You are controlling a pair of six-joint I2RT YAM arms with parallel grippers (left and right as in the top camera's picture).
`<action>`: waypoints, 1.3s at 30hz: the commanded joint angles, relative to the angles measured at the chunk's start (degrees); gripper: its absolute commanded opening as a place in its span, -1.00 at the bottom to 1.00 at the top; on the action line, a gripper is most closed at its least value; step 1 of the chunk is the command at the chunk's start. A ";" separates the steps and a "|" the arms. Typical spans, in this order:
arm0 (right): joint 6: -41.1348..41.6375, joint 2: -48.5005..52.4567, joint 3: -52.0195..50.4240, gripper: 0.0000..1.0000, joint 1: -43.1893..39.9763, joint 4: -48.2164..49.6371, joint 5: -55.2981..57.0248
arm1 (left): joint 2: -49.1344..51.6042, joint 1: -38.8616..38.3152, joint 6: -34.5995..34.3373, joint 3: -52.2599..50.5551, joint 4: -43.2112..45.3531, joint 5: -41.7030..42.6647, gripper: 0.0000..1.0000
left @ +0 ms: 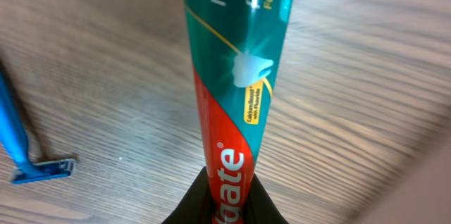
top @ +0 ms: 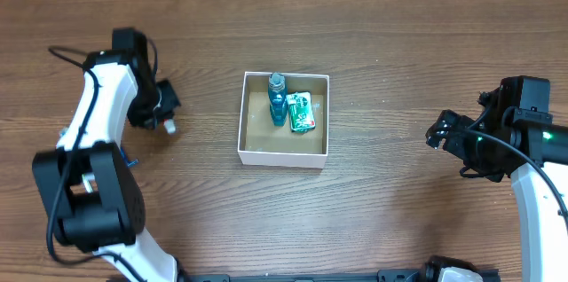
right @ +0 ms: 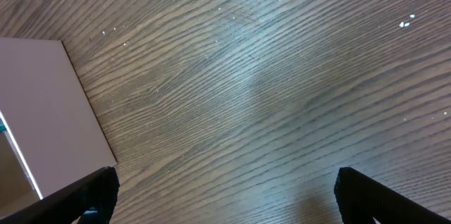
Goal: Pack container
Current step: 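Carry the toothpaste into the box and release it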
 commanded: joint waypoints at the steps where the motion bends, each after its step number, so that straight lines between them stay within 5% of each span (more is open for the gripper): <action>1: -0.46 -0.20 -0.09 1.00 -0.26 0.35 -0.28 | -11.52 -8.31 8.46 5.73 -0.68 0.50 -0.92; 7: -0.44 -0.20 -0.09 1.00 -0.26 0.50 -0.31 | -20.72 -28.55 32.79 6.38 -0.85 0.48 -0.92; 12: -0.44 -0.20 -0.09 1.00 -0.26 0.52 -0.31 | -19.30 -37.86 42.84 4.63 -2.64 0.48 -0.92; 33: -0.44 -0.20 -0.09 1.00 -0.26 0.52 -0.33 | -1.01 -38.42 44.54 1.75 -1.14 -3.82 -0.87; 35: -0.44 -0.20 -0.09 1.00 -0.26 0.52 -0.31 | -1.01 -38.42 44.50 1.75 -1.20 -3.80 -0.68; 36: -0.44 -0.20 -0.09 1.00 -0.26 0.52 -0.33 | -1.01 -38.47 44.22 1.75 -1.33 -3.80 -0.32; 39: -0.44 -0.20 -0.09 1.00 -0.26 0.52 -0.31 | -1.29 -38.47 42.05 1.90 -1.86 -3.82 0.23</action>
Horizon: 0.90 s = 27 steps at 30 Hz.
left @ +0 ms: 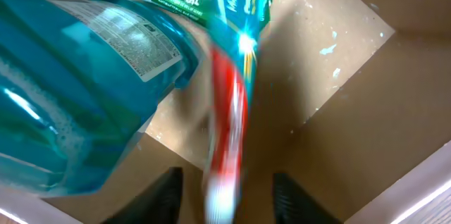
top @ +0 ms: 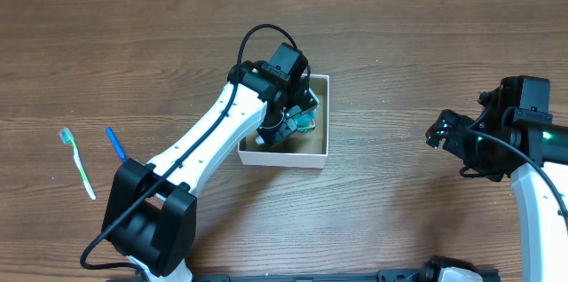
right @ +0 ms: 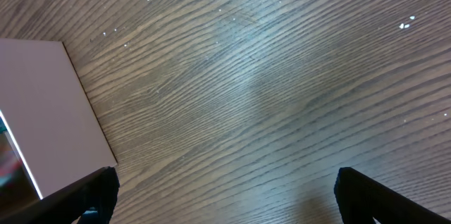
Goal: Pack container
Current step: 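Carry the toothpaste into the box and release it, then grasp the blue razor with the left gripper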
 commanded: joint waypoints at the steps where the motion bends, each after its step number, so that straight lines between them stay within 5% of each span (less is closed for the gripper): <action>1: -0.44 -0.20 -0.07 1.00 -0.28 0.33 -0.28 | -0.55 -0.57 -3.37 0.42 -0.98 -0.50 0.30; 7: -0.44 -0.20 -0.07 1.00 -0.28 0.33 -0.28 | -15.91 -0.90 -14.53 0.72 -2.40 -7.58 0.41; 8: -0.44 -0.20 -0.07 1.00 -0.28 0.33 -0.28 | -19.98 0.33 -18.67 0.72 -2.71 -9.94 0.81; 9: -0.44 -0.20 -0.07 1.00 -0.28 0.33 -0.28 | -23.52 2.38 -22.34 0.72 -3.28 -11.45 1.00; 14: -0.44 -0.20 -0.07 1.00 -0.28 0.33 -0.31 | -31.41 22.05 -34.27 0.59 -8.07 -11.02 1.00; 19: -0.42 -0.20 -0.07 1.00 -0.28 0.31 -0.35 | -27.89 49.79 -36.46 -8.90 -4.31 1.38 1.00; 27: -0.42 -0.20 -0.07 1.00 -0.28 0.26 -0.35 | -13.90 57.99 -37.29 -20.92 10.14 1.46 1.00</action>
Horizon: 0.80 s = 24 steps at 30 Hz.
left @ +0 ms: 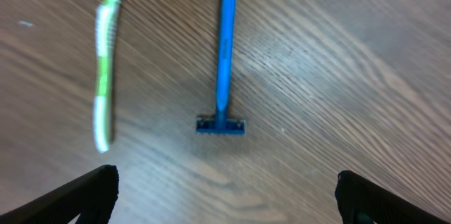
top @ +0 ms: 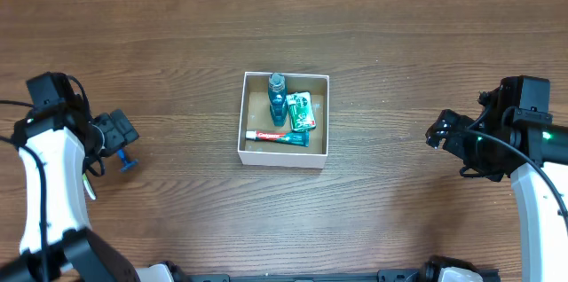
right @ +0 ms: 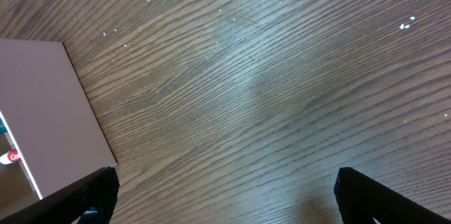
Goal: Pack container
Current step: 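Grasp the blue razor with the left gripper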
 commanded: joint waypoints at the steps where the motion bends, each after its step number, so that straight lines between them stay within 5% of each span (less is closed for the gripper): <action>1: -0.39 -0.20 0.02 1.00 -0.28 -0.02 -0.33 | 6.73 0.55 -1.07 -0.68 3.91 1.49 1.00; 15: -0.42 -0.20 0.02 1.00 -0.28 -0.11 -0.31 | 19.98 0.61 1.84 -0.68 12.28 3.61 0.94; 17: -0.42 -0.20 0.02 1.00 -0.28 -0.11 -0.31 | 19.98 0.61 1.84 -0.68 12.74 3.63 0.77; 20: -0.42 -0.20 0.02 1.00 -0.28 -0.11 -0.31 | 19.98 0.61 1.84 -0.68 12.76 3.61 -0.10; 24: -0.42 -0.20 0.02 1.00 -0.28 -0.17 -0.31 | 19.98 0.59 1.84 -0.68 12.52 3.63 -0.54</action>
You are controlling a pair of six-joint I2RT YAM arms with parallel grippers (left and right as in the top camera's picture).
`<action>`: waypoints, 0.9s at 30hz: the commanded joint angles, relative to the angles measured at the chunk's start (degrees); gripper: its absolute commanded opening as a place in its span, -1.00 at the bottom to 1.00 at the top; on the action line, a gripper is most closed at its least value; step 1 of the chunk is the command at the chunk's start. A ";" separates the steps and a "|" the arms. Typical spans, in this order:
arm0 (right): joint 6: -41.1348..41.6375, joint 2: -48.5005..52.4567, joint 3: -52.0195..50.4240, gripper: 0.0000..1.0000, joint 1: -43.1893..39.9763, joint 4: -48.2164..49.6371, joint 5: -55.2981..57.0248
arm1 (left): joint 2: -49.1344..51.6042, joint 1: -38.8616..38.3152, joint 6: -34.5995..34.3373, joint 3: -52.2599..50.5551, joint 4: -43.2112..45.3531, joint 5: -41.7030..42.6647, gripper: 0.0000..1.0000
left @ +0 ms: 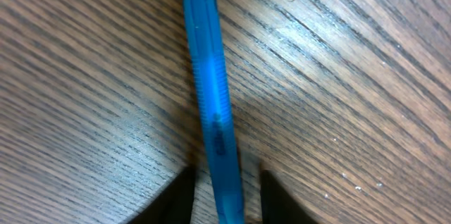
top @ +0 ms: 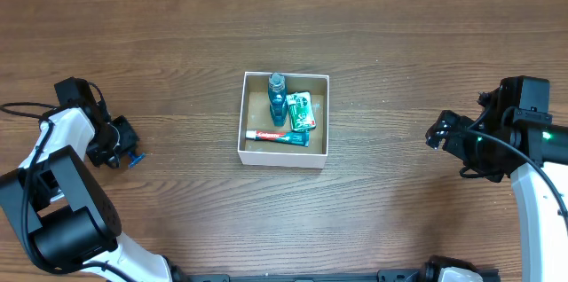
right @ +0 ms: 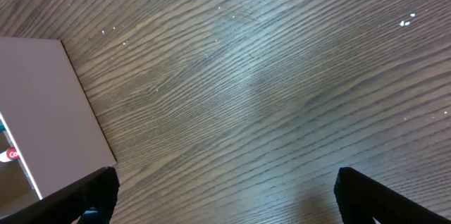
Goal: Pack container
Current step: 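Grasp the blue razor with the left gripper, then lower the razor into the box and release it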
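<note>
The white box (top: 282, 154) at the table's middle holds an upright blue bottle (top: 277, 97), a green pack (top: 302, 111) and a red and teal toothpaste tube (top: 277, 137) lying across its front. A blue razor (left: 210, 90) lies on the wood at the far left, with only its head end (top: 136, 159) showing from above. My left gripper (left: 225, 197) is low over it, its fingers either side of the handle with thin gaps showing, so open. My right gripper (right: 225, 203) hovers open and empty at the right (top: 441, 131).
The box's white outer wall (right: 49, 111) shows at the left of the right wrist view. The left arm's black base (top: 67, 220) stands at the front left. A toothbrush is not visible in any view.
My left gripper has come down from above the razor and toothbrush, and its fingers now straddle the razor's handle. The right arm has not moved.
My left gripper held the toothpaste tube at the far left beside the razor. Then it was in the box with the tube. Then the tube lay in the box and the gripper hovered open over the razor and toothbrush; now it straddles the razor.
</note>
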 commanded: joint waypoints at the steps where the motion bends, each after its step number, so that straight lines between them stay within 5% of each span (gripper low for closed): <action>1: -0.42 -0.20 0.02 1.00 -0.28 0.17 -0.28 | 0.92 0.48 0.24 -0.09 -0.22 0.61 -0.57; 11: -0.42 -0.20 0.02 1.00 -0.28 0.17 -0.26 | 0.57 0.48 -0.11 1.29 -2.73 1.95 -0.91; 18: -0.42 -0.20 0.02 1.00 -0.28 0.33 -0.26 | -8.90 -4.39 0.57 8.26 -8.52 4.50 -0.92; 27: -0.42 -0.20 0.02 1.00 -0.28 0.39 -0.28 | -30.08 -40.50 27.52 9.94 -4.83 6.75 -0.92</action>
